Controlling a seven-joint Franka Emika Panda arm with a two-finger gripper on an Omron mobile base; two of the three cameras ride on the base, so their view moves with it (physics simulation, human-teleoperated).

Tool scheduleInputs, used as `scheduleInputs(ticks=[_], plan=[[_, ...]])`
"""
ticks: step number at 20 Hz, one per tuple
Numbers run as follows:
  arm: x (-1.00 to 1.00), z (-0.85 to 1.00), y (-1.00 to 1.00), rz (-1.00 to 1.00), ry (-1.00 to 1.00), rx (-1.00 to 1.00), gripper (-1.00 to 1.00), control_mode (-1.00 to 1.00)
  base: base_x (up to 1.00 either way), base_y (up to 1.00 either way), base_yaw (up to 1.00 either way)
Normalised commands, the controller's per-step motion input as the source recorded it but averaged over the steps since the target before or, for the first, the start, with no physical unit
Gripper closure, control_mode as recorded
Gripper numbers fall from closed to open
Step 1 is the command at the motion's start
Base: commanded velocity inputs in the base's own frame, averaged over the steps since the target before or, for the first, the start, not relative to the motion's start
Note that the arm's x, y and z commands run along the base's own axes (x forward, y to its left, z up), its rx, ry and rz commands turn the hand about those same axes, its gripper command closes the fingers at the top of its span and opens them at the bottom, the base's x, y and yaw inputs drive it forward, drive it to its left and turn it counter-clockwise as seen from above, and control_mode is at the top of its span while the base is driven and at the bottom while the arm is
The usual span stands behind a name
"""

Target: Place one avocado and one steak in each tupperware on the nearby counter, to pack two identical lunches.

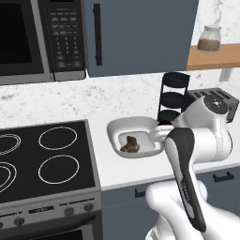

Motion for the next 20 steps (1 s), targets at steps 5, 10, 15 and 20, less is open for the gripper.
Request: scheduleInputs(ticks=[5,10,15,20], plan=[[0.69,-0.32,0.01,0.00,0.03,0.03,1.00,-1.00,0.00,0.00,0.00],[0.59,-0.36,0.00,0.00,0.02,0.08,1.00,-1.00,0.00,0.00,0.00],[0.56,-0.32,0.00,0.00,0.02,0.05,1.00,-1.00,0.00,0.00,0.00],[0.61,-0.42,-0.05,0.00,0.01,0.00,1.00,-1.00,0.00,0.00,0.00]])
